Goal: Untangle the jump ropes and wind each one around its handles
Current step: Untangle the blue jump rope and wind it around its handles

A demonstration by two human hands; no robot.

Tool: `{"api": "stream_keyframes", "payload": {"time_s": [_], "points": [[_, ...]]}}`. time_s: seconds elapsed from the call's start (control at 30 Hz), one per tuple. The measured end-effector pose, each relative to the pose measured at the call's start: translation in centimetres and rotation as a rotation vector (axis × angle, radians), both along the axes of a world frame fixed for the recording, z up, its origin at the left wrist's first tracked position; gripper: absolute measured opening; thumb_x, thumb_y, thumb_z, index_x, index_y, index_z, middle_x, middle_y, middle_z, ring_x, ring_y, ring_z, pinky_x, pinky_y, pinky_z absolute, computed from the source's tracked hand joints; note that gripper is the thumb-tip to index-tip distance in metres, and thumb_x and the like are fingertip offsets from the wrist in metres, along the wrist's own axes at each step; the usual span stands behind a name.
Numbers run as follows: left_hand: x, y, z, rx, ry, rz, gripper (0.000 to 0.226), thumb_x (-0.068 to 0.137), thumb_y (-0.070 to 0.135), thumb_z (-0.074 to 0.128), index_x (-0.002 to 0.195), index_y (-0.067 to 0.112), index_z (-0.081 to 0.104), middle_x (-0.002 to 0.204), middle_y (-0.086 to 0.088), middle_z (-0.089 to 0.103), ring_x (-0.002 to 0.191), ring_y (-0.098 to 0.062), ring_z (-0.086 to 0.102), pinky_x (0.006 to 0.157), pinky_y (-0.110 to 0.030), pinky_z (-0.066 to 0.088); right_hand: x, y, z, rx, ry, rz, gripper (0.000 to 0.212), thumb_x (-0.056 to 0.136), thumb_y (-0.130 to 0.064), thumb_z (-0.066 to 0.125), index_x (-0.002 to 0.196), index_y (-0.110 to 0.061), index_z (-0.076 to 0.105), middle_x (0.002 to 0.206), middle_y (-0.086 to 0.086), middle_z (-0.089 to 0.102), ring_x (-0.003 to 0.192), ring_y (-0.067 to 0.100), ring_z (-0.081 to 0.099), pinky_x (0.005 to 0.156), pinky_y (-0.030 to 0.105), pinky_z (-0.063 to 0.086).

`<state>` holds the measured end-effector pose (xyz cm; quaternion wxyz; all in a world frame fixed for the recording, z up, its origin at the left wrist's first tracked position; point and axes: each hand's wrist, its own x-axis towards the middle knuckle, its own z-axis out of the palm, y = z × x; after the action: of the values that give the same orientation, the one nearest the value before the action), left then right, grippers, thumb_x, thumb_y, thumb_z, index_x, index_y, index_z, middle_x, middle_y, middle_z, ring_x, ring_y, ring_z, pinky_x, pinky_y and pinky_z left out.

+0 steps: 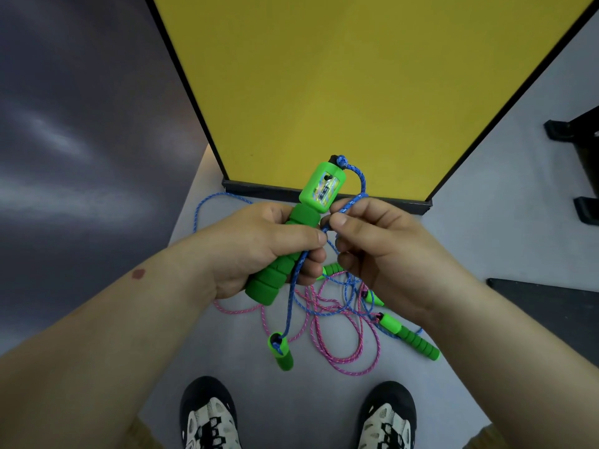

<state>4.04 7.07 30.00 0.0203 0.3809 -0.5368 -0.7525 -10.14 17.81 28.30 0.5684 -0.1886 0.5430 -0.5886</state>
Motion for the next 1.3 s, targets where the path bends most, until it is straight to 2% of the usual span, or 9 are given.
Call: {"api": "stream_keyframes", "payload": {"time_s": [0.2,0.37,0.57,0.73,0.87,0.97,1.03,1.2,1.3], "points": [[0.1,0.1,0.0,-0.006,0.000,-0.013,0.002,0.094,0.003,0.063,0.093,0.001,0.062,0.070,-0.009,0.066,0.060,-0.019,0.064,0.061,-0.030,0.059,-1.6,-0.5,0.1,0.001,-0.021,-0.235,0.012,0.091,-0.015,0.068,0.082,-0.022,0.067,0.075,-0.002,0.059,0.062,0.010,0.052,0.060,0.024,0.043],[0.2,0.1,-0.1,-0.022,0.011,-0.035,0.009,0.095,0.002,0.062,0.085,0.002,0.062,0.071,-0.010,0.066,0.061,-0.020,0.065,0.063,-0.033,0.060,-3.0,-0.6,0.5,0.000,-0.060,-0.399,0.018,0.092,-0.018,0.069,0.075,-0.023,0.069,0.089,0.001,0.065,0.061,0.010,0.051,0.060,0.025,0.044],[0.1,0.1,0.0,-0.018,0.011,-0.027,0.004,0.095,0.002,0.062,0.097,-0.001,0.062,0.071,-0.010,0.066,0.061,-0.020,0.065,0.063,-0.033,0.060,-2.3,-0.4,0.1,0.017,-0.090,-0.278,0.009,0.091,-0.021,0.070,0.094,-0.017,0.062,0.093,0.005,0.060,0.064,0.011,0.053,0.059,0.024,0.046],[0.1,0.1,0.0,0.004,0.000,-0.018,0.001,0.095,0.003,0.062,0.094,0.002,0.062,0.071,-0.009,0.066,0.061,-0.019,0.065,0.063,-0.032,0.059,-0.7,-0.1,0.1,-0.009,-0.050,-0.046,0.010,0.078,-0.019,0.073,0.082,-0.019,0.064,0.079,0.001,0.059,0.063,0.010,0.054,0.060,0.024,0.044],[0.0,0.1,0.1,0.003,0.000,-0.005,0.009,0.094,0.003,0.062,0.087,0.007,0.066,0.069,-0.009,0.066,0.060,-0.018,0.065,0.062,-0.032,0.061,0.0,-0.1,0.2,0.006,0.037,0.010,0.015,0.087,-0.010,0.070,0.076,-0.020,0.068,0.073,0.001,0.059,0.060,0.010,0.052,0.059,0.024,0.042],[0.1,0.1,0.1,0.013,0.000,-0.005,0.005,0.095,0.003,0.062,0.090,0.004,0.064,0.069,-0.008,0.067,0.059,-0.018,0.065,0.063,-0.032,0.061,0.0,-0.2,0.3,-0.002,0.034,-0.045,0.023,0.090,-0.007,0.067,0.072,-0.022,0.069,0.067,-0.002,0.060,0.059,0.009,0.053,0.058,0.024,0.042],[0.1,0.1,0.1,0.015,-0.003,-0.016,0.002,0.095,0.003,0.062,0.094,0.002,0.063,0.070,-0.009,0.067,0.060,-0.018,0.065,0.063,-0.032,0.061,-0.4,-0.3,0.3,0.010,0.025,-0.122,0.018,0.091,-0.010,0.067,0.077,-0.020,0.068,0.067,-0.004,0.059,0.059,0.009,0.052,0.059,0.024,0.043],[0.2,0.1,0.0,-0.013,-0.001,-0.034,0.005,0.095,0.003,0.062,0.098,-0.001,0.062,0.072,-0.010,0.066,0.061,-0.019,0.064,0.065,-0.034,0.060,-2.5,-0.7,0.2,0.023,-0.039,-0.351,0.011,0.092,-0.015,0.068,0.083,-0.020,0.064,0.076,-0.001,0.061,0.059,0.009,0.052,0.060,0.025,0.044],[0.1,0.1,0.0,-0.018,0.001,-0.031,0.005,0.095,0.002,0.062,0.098,-0.002,0.062,0.072,-0.010,0.066,0.061,-0.020,0.065,0.065,-0.035,0.060,-2.8,-0.6,0.2,0.037,-0.069,-0.396,0.015,0.092,-0.017,0.070,0.079,-0.021,0.063,0.079,-0.001,0.064,0.060,0.010,0.052,0.058,0.025,0.045]]}}
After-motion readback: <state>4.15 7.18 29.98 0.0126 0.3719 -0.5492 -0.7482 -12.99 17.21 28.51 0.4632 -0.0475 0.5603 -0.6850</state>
